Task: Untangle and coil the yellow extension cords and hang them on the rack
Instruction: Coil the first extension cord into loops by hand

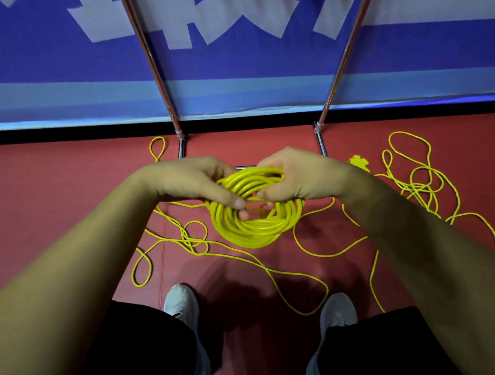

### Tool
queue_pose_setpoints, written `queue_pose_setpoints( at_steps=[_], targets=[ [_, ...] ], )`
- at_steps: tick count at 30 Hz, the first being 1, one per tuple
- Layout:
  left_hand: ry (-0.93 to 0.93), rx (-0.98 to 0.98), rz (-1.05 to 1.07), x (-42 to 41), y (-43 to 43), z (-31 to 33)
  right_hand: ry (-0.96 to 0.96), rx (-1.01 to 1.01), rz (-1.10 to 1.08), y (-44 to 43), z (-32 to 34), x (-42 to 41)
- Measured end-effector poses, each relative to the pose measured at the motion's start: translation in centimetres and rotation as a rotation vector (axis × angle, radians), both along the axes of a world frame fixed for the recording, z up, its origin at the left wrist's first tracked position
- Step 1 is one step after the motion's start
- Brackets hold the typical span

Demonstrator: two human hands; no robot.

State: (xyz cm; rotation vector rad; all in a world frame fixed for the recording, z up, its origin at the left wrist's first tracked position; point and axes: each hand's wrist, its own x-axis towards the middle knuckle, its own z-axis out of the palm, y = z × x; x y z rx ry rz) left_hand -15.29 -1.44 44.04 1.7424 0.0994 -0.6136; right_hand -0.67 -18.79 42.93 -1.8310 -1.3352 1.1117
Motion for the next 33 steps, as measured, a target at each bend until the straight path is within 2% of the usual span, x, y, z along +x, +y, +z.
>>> queue_pose_setpoints(
  at_steps=[3,5,7,10,12,15,20,24,26,29,33],
  targets=[
    [0.040,0.232,-0.080,0.1,-1.2,-0.2,-0.090,-0.042,0.068,0.6,-0.4,-1.3],
    [-0.010,0.281,-0.033,0.2,-1.5,-0.5,-0.136,-0.008,0.049,0.7,-0.6,-1.4],
    [-0.058,0.197,0.125,0.3,-0.9,-0.6,-0.107,0.060,-0.027,0.6,-0.6,-0.9],
    [-0.129,0.034,0.377,0.4,0.0,-0.5,0.140,0.139,-0.215,0.5,-0.5,0.1],
    [-0.170,-0.044,0.477,0.5,0.3,-0.3,0.187,0.191,-0.305,0.3,-0.3,1.1],
    [-0.186,-0.083,0.535,0.4,0.4,-0.3,0.106,0.258,-0.346,-0.1,-0.7,2.2],
    [-0.118,-0.178,0.504,0.6,0.4,-0.5,-0.002,0.298,-0.375,-0.2,-1.2,2.2],
    [-0.111,0.109,0.336,0.2,0.3,0.4,-0.067,0.344,-0.447,-0.1,-1.1,2.1],
    [-0.130,0.058,0.399,0.2,0.2,0.2,0.016,0.318,-0.441,-0.2,-1.3,2.0],
    [-0.237,-0.091,0.650,1.0,0.7,-0.4,0.231,0.298,-0.433,-0.1,-1.7,1.8],
    [-0.318,-0.095,0.767,1.4,1.0,-1.1,0.296,0.204,-0.383,0.0,-2.3,2.3]
  ],
)
